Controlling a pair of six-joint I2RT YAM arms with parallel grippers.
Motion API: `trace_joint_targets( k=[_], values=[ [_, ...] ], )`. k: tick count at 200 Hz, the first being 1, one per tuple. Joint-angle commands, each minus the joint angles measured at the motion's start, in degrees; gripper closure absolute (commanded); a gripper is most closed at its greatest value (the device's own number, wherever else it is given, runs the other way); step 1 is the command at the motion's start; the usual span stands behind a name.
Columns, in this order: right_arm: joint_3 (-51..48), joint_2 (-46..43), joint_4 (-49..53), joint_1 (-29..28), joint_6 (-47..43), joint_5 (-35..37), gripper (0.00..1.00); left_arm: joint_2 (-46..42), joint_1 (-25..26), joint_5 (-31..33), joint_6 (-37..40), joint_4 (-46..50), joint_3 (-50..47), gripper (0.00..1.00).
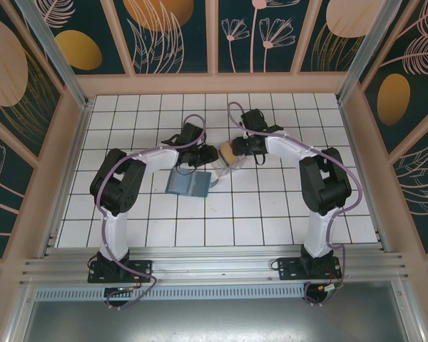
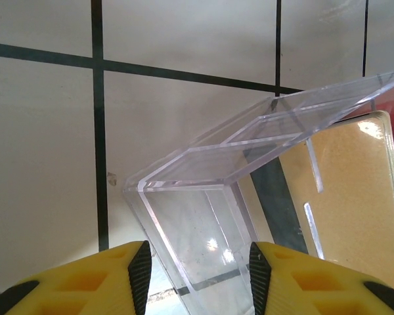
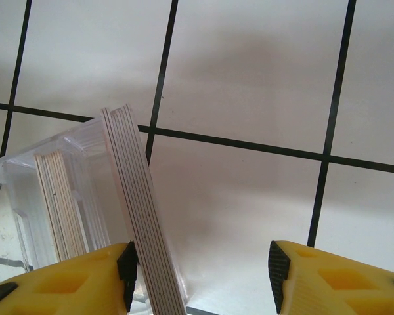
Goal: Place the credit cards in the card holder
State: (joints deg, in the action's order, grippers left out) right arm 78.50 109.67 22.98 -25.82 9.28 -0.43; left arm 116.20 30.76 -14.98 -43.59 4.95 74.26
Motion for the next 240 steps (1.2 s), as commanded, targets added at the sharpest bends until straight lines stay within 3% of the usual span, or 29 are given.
trace_joint_targets(
  k=[1, 115, 140, 214, 240],
  values=[
    [1.66, -1.81, 1.54, 1.35, -0.54, 2.39, 0.43, 2.01, 0.23, 0.62, -0.13, 0.67, -1.61, 0.54],
    [1.5, -3.45, 1.3, 1.48, -0.3, 1.57, 0.5, 1.3, 0.26, 1.18, -0.18, 0.76, -2.45, 0.54],
    [1.58, -3.58, 0.97, 1.48, -0.48, -1.33, 0.54, 1.37, 0.26, 1.17, -0.18, 0.85, -2.39, 0.54],
    [2.07, -4.2, 2.21, 0.82, -1.62, -1.68, 0.96, 1.31, 0.19, 1.18, -0.26, 0.87, -2.36, 0.54],
    [2.27, -3.99, 2.81, 0.73, -2.06, -1.6, 0.97, 1.31, 0.25, 1.0, -0.29, 0.85, -2.36, 0.54]
  ],
)
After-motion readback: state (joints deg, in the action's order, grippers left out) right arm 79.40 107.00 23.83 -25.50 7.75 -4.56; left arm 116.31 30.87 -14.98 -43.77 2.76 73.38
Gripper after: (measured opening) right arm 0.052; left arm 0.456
